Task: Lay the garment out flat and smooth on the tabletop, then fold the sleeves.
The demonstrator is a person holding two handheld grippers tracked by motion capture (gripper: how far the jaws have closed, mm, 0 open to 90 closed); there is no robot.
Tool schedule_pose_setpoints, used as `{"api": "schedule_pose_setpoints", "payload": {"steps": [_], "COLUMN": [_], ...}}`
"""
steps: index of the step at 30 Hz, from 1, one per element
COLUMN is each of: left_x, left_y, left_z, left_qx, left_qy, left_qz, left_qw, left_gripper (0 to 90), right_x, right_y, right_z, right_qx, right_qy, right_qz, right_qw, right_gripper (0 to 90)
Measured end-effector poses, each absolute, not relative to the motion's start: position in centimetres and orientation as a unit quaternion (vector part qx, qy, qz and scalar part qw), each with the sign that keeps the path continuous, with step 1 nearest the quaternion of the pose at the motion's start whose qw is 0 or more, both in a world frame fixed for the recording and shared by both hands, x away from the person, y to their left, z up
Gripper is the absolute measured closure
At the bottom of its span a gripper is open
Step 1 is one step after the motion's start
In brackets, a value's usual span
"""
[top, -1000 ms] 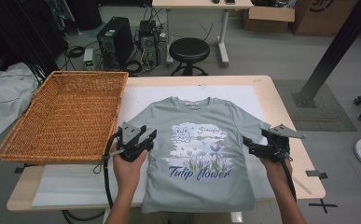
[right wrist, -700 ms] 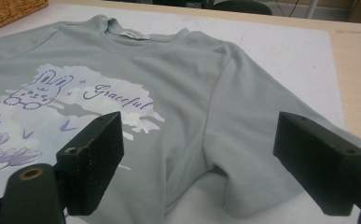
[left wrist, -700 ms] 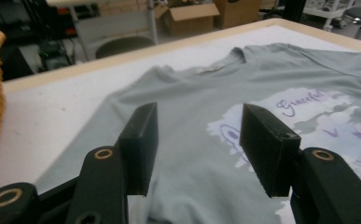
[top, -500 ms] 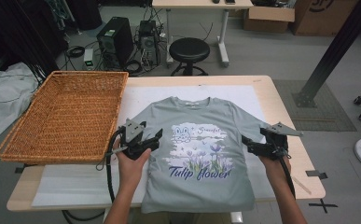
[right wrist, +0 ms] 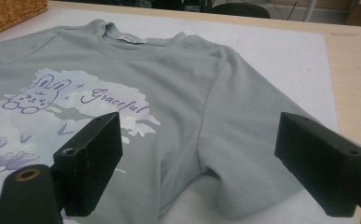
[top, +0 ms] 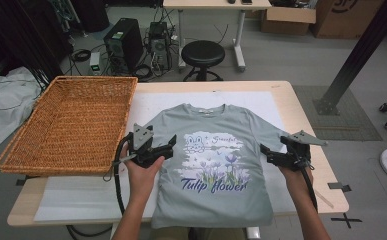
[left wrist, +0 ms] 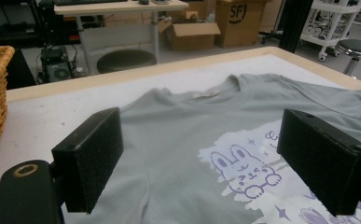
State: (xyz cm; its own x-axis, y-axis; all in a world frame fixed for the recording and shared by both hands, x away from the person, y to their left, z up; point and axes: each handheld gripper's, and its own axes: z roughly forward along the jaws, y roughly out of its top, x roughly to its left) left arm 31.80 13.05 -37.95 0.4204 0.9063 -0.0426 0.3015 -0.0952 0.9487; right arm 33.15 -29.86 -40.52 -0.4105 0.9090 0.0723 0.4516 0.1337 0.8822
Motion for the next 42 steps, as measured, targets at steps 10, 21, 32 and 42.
{"api": "schedule_pose_setpoints", "payload": {"steps": [10, 21, 32, 42], "left_x": [31.8, 32.2, 32.7, 33.3], "left_y": [13.5, 14.4, 14.1, 14.2], "left_z": [-37.6, -37.4, -37.7, -38.1], "left_qx": [0.670, 0.656, 0.659, 0.659], "left_qy": [0.455, 0.471, 0.476, 0.479], "left_qz": [0.303, 0.304, 0.295, 0.295], "left_qw": [0.502, 0.506, 0.502, 0.499], "left_gripper": [15.1, 15.1, 15.1, 15.1], "right_x": [33.3, 33.5, 33.5, 34.2], "right_y": [-29.4, -29.9, -30.7, -31.4], "right_z": [-40.1, -39.9, -40.0, -40.3], "right_qx": [0.476, 0.481, 0.498, 0.510], "right_qy": [0.711, 0.708, 0.698, 0.692], "right_qz": [0.451, 0.446, 0.441, 0.434], "right_qw": [0.254, 0.262, 0.266, 0.269], "right_gripper": [14.8, 14.9, 15.4, 15.7]}}
